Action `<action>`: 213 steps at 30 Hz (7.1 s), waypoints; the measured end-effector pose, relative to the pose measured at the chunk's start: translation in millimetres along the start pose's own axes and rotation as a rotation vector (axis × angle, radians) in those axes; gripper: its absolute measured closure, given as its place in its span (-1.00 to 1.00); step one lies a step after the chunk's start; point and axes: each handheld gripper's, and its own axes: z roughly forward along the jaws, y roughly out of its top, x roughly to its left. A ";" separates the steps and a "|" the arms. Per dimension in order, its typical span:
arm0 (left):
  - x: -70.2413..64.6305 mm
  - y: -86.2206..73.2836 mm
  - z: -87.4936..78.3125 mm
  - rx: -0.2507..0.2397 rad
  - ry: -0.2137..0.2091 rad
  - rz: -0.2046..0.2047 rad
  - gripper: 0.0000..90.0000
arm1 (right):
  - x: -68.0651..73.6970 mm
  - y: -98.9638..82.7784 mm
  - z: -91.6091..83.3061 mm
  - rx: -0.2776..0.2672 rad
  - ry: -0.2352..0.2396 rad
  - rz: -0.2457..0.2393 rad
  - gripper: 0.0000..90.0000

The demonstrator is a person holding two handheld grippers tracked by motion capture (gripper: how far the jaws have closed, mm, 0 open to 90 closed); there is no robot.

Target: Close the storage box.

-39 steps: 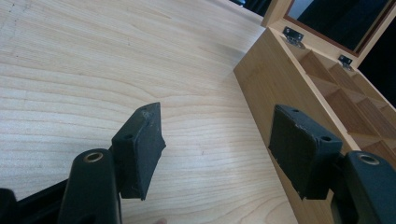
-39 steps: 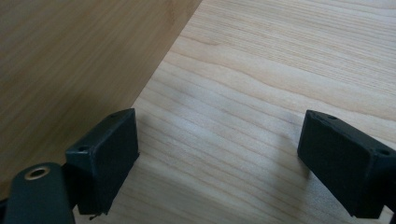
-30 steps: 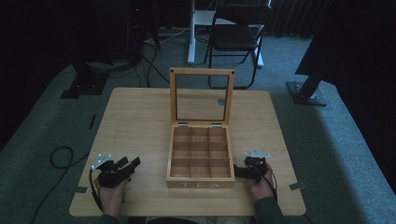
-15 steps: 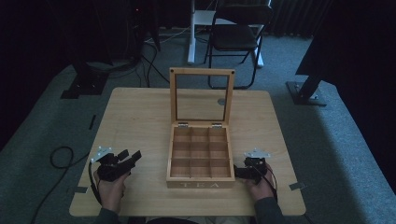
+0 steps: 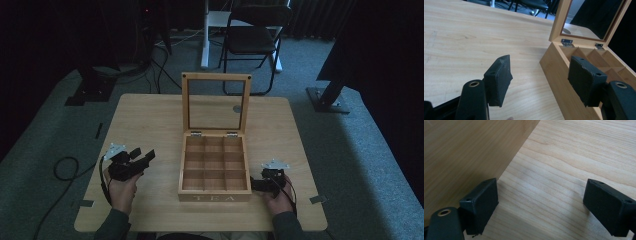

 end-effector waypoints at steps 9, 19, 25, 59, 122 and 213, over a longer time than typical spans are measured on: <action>4.1 11.8 5.3 -0.013 0.004 0.002 -0.22 | 0.1 -0.1 -0.1 0.000 -0.001 0.001 -0.73; 2.2 39.6 13.4 -0.031 0.013 0.057 -0.22 | 0.2 -0.1 -0.2 0.001 -0.001 0.002 -0.73; -1.3 51.9 20.9 -0.038 0.009 0.089 -0.22 | 0.3 -0.1 -0.2 0.001 -0.001 0.002 -0.73; -29.5 99.0 67.8 -0.024 -0.007 0.214 -0.22 | 0.2 -0.1 -0.3 0.001 -0.001 0.002 -0.73; -61.7 130.2 161.3 0.079 -0.040 0.278 0.03 | 0.3 -0.2 -0.3 0.001 -0.001 0.002 -0.72; -89.4 105.1 52.9 -0.025 -0.178 0.231 0.08 | 0.7 -0.5 -0.8 0.000 0.001 0.001 -0.72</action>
